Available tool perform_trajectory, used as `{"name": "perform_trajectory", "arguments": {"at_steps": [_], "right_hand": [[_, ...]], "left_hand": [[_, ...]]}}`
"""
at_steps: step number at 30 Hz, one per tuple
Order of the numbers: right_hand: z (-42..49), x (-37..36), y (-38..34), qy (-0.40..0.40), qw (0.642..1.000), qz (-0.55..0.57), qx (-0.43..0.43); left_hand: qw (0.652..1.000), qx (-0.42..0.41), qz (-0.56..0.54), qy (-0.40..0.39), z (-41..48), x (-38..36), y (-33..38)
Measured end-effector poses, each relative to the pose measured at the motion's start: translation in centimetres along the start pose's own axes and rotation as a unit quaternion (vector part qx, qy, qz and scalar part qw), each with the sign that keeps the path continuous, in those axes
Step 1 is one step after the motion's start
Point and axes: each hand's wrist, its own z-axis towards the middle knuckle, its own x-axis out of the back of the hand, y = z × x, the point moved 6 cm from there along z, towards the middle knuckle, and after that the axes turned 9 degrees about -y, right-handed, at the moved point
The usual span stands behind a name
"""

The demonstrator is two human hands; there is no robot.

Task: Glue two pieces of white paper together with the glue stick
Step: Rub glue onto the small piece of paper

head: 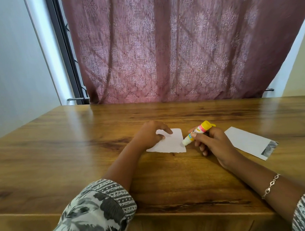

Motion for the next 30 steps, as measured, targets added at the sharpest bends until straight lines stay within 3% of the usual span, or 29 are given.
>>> {"name": "perform_trajectory", "arguments": {"at_steps": [4, 10, 23, 30], "right_hand": [[0.0, 0.7, 0.1, 0.038, 0.999, 0.033, -0.009], [0.4, 0.8, 0.6, 0.043, 0.998, 0.046, -0.027], [2.1, 0.9, 1.3, 0.035, 0.999, 0.007, -0.038], [3.6, 1.2, 1.5, 0.039, 0.999, -0.03, -0.018]], "left_hand": [[0.994, 0.001, 0.01, -0.106, 0.1, -0.9, -0.5], [0.99, 0.058, 0.038, -0.119, 0.5, -1.0, -1.0], [0.982, 0.128, 0.133, 0.026, 0.4, -1.0, -0.8], [0.975, 0.142, 0.164, 0.053, 0.4, -1.1, -0.1]]}}
